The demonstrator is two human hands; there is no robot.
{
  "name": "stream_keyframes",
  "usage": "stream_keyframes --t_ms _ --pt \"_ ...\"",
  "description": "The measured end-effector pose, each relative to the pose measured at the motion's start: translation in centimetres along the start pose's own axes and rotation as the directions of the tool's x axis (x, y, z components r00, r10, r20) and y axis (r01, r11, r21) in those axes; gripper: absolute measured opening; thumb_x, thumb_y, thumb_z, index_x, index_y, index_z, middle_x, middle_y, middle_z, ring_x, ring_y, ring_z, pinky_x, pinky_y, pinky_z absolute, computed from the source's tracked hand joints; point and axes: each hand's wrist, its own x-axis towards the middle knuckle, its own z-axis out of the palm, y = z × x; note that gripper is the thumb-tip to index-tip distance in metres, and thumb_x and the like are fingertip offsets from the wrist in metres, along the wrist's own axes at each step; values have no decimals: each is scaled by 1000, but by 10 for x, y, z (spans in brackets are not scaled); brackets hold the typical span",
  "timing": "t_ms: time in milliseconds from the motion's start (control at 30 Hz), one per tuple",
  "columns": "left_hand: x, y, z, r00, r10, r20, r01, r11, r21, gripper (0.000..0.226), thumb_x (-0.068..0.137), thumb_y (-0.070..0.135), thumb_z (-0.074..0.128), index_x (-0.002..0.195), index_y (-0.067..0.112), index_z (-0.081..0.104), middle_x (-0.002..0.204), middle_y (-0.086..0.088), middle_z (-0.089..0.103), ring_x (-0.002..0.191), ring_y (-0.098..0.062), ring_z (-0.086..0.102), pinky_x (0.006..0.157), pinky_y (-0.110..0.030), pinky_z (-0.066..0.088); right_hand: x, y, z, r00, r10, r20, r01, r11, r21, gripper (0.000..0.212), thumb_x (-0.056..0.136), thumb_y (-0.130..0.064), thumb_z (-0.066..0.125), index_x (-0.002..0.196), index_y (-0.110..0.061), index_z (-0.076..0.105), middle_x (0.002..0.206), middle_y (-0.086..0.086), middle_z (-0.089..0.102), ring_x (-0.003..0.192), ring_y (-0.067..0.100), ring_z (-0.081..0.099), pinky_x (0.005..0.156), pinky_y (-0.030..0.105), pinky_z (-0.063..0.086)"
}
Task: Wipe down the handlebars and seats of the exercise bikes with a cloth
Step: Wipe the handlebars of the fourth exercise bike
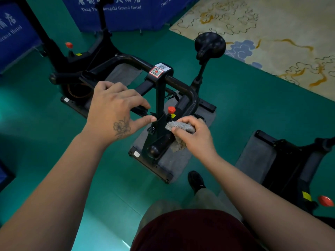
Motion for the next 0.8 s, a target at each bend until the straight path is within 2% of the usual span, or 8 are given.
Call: stream_keyframes --t_ms 100,200,367,533,700,800 --pt "0 -1 0 1000 2 -7 -2 1000 2 51 92 82 53 104 39 76 103 20 74 97 -17 61 95 -47 38 5 -3 2 999 32 -40 -32 999 -4 15 86 -37 81 96 -44 71 109 -4 54 98 6 59 84 28 50" --pt "-1 0 0 1000 3 -18 -2 1000 1 49 92 81 55 104 39 77 102 19 74 96 -17 61 95 -46 38 3 -6 6 996 61 -62 -60 998 17 16 85 -35 81 95 -43 72 109 -3 54 98 9 61 87 35 55" --pt "-1 0 0 1000 8 -26 -8 1000 -5 47 92 80 58 104 39 77 101 20 74 96 -17 61 94 -46 37 -17 -6 18 998 65 -14 -64 994 86 10 88 -35 78 95 -40 74 109 0 61 93 7 62 82 31 52" --pt "-1 0 0 1000 -2 -23 2 1000 -12 47 91 81 57 104 40 77 103 20 74 96 -16 60 94 -46 36 -15 -7 19 997 80 5 -80 993 84 18 78 -49 76 95 -42 76 108 5 70 93 15 70 88 43 60" --pt "-1 0 1 1000 -4 -15 4 1000 -10 49 92 82 54 103 40 77 103 20 74 97 -16 60 93 -45 35 -5 -9 9 999 48 -11 -48 998 36 11 83 -39 83 90 -44 76 107 2 64 91 10 65 88 39 57" --pt "-1 0 1 1000 -13 -6 13 1000 -5 50 91 83 53 103 40 76 103 20 73 98 -16 59 95 -45 36 -9 -14 10 995 94 13 -95 993 70 13 78 -43 82 90 -43 77 104 3 71 93 17 70 89 45 60"
